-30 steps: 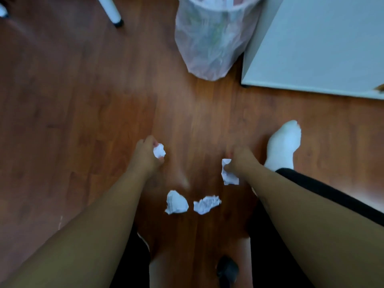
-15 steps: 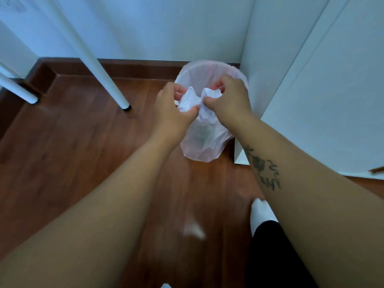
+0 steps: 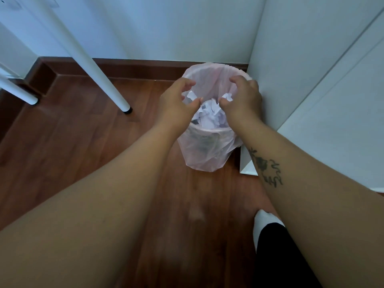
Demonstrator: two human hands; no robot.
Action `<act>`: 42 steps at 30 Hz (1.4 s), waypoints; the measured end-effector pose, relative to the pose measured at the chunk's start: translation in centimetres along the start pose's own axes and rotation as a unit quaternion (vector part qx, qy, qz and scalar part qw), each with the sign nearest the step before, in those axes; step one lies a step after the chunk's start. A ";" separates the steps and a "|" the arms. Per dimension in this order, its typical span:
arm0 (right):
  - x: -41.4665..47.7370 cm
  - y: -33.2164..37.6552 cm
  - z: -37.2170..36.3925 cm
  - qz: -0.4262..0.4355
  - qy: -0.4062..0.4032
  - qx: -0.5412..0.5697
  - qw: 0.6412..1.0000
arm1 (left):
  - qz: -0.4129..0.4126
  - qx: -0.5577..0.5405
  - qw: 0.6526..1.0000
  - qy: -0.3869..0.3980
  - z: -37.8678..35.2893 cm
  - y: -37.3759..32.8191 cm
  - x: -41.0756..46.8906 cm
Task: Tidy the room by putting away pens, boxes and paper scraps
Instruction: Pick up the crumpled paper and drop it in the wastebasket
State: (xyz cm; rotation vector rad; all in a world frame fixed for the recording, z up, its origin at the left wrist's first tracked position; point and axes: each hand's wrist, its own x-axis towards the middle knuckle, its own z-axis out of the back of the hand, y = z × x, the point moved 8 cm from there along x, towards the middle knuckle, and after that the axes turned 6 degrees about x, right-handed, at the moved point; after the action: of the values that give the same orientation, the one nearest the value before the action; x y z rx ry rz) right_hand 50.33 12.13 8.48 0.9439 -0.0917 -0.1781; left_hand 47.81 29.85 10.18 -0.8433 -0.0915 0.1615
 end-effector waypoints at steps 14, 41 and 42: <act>-16.7 -2.7 -2.9 0.210 0.024 -0.193 0.958 | 0.071 0.082 0.994 0.004 1.0 13.3 -17.3; -40.7 -17.4 -10.9 0.013 0.496 -0.301 0.815 | 0.095 0.236 0.917 0.307 -7.0 23.6 -40.9; -38.1 -16.7 -10.9 0.006 0.470 -0.283 0.836 | 0.101 0.221 0.926 0.289 -6.8 23.1 -39.0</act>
State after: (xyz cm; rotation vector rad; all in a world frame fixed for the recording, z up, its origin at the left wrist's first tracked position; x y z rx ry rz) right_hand 12.79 18.53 -11.49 0.3500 0.8332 0.2786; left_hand 7.99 33.01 -12.26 -0.4185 0.5727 0.1131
